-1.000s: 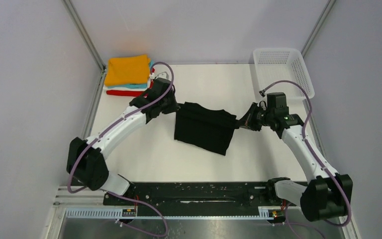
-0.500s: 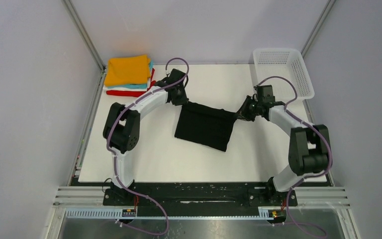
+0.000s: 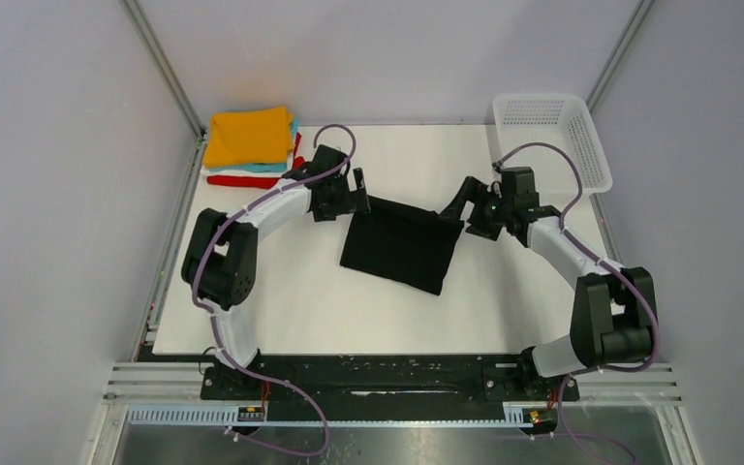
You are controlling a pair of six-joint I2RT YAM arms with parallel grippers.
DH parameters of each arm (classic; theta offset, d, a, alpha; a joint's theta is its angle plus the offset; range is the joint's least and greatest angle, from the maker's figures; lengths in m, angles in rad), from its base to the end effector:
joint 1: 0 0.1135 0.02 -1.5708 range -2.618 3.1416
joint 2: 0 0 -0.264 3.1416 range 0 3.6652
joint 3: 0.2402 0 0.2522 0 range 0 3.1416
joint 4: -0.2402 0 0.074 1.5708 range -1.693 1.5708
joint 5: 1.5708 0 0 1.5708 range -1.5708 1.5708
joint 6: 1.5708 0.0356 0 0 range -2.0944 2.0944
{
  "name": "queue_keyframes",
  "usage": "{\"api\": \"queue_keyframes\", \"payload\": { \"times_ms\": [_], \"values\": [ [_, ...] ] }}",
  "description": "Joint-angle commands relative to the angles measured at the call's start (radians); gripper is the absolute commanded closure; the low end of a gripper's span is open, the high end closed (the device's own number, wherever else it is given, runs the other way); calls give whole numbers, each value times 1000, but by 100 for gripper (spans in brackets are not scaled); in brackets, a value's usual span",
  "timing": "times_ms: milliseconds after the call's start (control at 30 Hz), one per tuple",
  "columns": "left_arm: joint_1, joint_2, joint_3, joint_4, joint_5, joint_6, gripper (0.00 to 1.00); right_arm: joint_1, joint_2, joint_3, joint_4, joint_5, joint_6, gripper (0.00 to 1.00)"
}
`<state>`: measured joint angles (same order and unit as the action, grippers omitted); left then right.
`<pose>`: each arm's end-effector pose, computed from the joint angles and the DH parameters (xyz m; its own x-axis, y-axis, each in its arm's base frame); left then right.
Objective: Fold and stack the t-shirts
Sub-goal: Fold the long partially folded tshirt into a neat square
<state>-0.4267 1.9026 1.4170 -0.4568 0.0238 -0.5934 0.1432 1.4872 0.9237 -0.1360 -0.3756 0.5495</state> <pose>0.3775 -0.1726 0.2132 -0.8490 -0.2281 -0.4766 -0.0582 0.9369 -0.3447 0.3139 0.0585 0.2275 -0.7579 0.3816 -0.5292 -0.0173 0.7990 0.6010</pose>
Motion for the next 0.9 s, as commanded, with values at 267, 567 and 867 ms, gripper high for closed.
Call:
{"api": "queue_keyframes", "payload": {
  "times_ms": [267,567,867],
  "values": [
    [-21,-145,-125,175,265,8,1,223,91,40,97,-13,-33,0],
    [-17,79,154,155,374,-37,1,217,303,274,12,81,-65,1],
    [2,317,399,78,351,-64,1,187,421,374,20,70,-22,0]
  ]
}}
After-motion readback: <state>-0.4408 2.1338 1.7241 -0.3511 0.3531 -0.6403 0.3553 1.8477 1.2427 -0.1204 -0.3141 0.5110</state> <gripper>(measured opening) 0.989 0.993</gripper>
